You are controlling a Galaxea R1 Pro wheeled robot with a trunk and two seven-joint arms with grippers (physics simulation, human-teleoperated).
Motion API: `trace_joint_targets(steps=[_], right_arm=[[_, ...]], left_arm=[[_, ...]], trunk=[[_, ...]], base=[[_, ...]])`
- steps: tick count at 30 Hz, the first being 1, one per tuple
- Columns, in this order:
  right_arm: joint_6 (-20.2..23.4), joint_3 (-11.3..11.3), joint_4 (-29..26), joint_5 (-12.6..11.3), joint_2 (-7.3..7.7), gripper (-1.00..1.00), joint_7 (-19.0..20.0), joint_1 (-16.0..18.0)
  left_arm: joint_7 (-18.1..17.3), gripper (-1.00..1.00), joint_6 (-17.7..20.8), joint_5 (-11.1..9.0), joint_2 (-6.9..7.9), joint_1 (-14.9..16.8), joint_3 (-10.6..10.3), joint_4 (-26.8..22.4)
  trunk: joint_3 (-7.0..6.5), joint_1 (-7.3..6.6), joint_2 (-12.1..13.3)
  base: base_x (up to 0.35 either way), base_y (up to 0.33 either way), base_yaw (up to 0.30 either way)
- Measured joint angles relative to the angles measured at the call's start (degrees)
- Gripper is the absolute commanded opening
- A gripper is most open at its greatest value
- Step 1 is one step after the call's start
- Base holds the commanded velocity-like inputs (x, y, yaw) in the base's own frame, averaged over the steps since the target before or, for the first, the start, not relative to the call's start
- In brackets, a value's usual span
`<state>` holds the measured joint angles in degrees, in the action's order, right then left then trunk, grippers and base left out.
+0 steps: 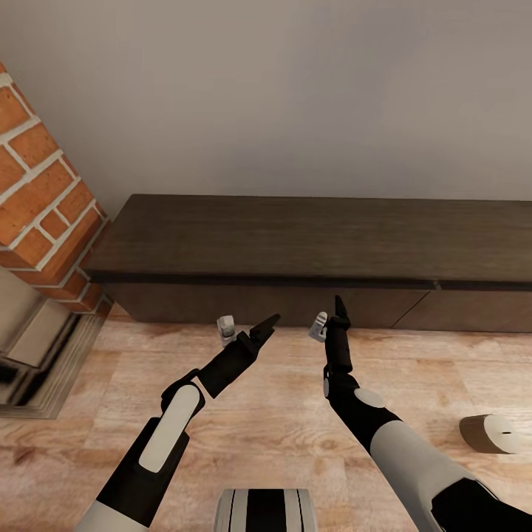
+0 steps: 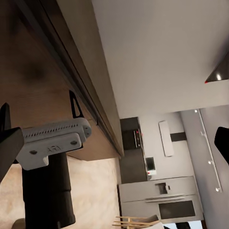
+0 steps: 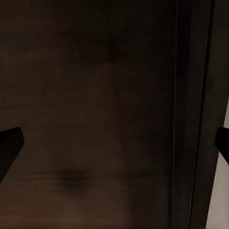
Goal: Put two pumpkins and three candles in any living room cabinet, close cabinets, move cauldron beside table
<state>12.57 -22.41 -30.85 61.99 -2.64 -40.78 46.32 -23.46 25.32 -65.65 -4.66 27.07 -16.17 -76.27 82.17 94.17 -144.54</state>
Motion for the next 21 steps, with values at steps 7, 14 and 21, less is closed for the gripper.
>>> trace_joint_targets(steps=[7, 14, 21], right_arm=[[-0.1, 0.0, 0.0, -0.1, 0.0, 1.0, 0.0, 0.0], [0.0, 0.0, 0.0, 0.0, 0.0, 1.0, 0.0, 0.0], [-0.1, 0.0, 0.0, 0.0, 0.0, 1.0, 0.0, 0.0]], left_arm=[[-0.1, 1.0, 0.0, 0.1, 0.0, 0.0, -0.1, 0.0], [-1.1, 1.0, 0.0, 0.2, 0.08, 0.0, -0.1, 0.0], [-1.2, 1.0, 0.0, 0.2, 0.09, 0.0, -0.1, 0.0]], trunk=[[0.0, 0.0, 0.0], [0.0, 0.0, 0.0], [0.0, 0.0, 0.0]], base=[[0.032, 0.0, 0.0], [0.168, 0.0, 0.0], [0.004, 0.0, 0.0]])
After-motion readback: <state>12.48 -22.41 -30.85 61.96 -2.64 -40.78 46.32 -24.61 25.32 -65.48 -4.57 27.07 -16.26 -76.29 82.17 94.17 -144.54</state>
